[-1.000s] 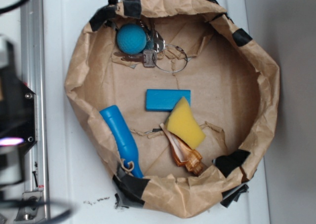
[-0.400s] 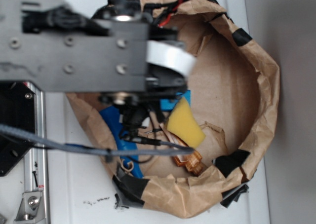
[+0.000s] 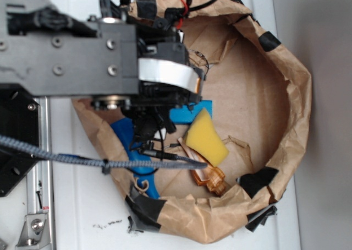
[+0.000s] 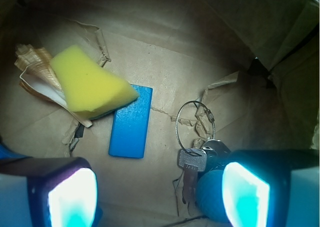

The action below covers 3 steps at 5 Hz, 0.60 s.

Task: Grab the blue ball.

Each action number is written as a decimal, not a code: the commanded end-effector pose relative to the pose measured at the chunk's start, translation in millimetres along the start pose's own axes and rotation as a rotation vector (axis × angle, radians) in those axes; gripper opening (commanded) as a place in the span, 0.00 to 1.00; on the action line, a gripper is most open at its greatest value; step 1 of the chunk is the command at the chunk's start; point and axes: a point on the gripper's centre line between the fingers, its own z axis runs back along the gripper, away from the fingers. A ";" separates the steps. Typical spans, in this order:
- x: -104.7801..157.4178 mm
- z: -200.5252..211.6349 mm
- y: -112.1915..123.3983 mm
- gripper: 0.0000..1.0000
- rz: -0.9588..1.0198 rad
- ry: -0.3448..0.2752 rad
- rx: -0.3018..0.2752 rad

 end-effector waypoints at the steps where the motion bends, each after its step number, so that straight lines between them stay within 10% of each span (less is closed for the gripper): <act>1: -35.8 -60.0 31.0 1.00 -0.067 0.273 -0.052; 3: -63.0 -72.3 47.3 1.00 -0.216 0.282 -0.029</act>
